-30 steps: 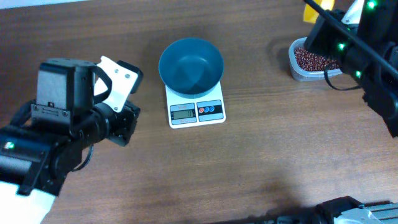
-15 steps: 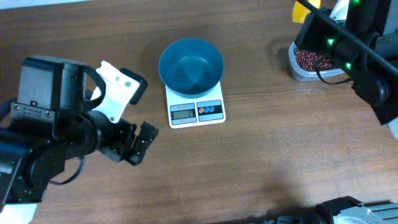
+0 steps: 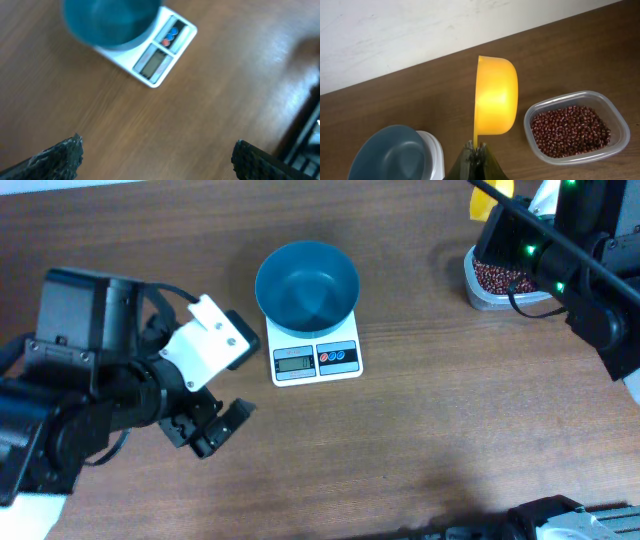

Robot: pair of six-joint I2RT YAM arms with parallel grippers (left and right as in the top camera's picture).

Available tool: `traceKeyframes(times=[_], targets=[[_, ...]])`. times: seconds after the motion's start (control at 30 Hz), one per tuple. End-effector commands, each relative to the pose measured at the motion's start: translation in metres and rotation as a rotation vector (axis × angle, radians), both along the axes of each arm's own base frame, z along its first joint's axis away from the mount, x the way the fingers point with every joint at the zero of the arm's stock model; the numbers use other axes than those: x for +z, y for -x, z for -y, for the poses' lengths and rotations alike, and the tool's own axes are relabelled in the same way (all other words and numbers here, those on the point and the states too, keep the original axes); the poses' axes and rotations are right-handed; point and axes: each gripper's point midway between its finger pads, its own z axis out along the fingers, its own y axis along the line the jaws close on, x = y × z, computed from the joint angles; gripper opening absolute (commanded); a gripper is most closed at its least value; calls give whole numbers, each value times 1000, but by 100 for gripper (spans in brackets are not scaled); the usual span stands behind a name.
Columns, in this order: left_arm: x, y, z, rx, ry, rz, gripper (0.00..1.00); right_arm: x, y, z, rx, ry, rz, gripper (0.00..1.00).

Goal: Scoop item into bowl and weigh 50g on scale
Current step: 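Move the held scoop with the right gripper over the bean tub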

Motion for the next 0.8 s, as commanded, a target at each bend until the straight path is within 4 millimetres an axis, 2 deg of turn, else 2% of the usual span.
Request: traceKeyframes(times=[0.0, 0.2, 0.33, 0.5, 0.6, 0.77], targets=[[-9, 15, 3, -189, 14, -49, 99, 3, -1, 2, 1, 6, 7, 4], [-10, 4, -26, -76, 7, -62, 99, 1, 0, 2, 24, 42, -2, 4], [-9, 2, -26, -76, 9, -51, 99, -7, 5, 3, 25, 46, -40, 4], [-15, -11, -25, -72, 1, -47, 99, -9, 7, -2, 56, 39, -52, 4], [-22, -13, -16, -37, 66, -134, 99, -10, 7, -2, 56, 39, -56, 4], [-17, -22, -10, 39, 136, -149, 99, -10, 8, -2, 56, 40, -57, 4]])
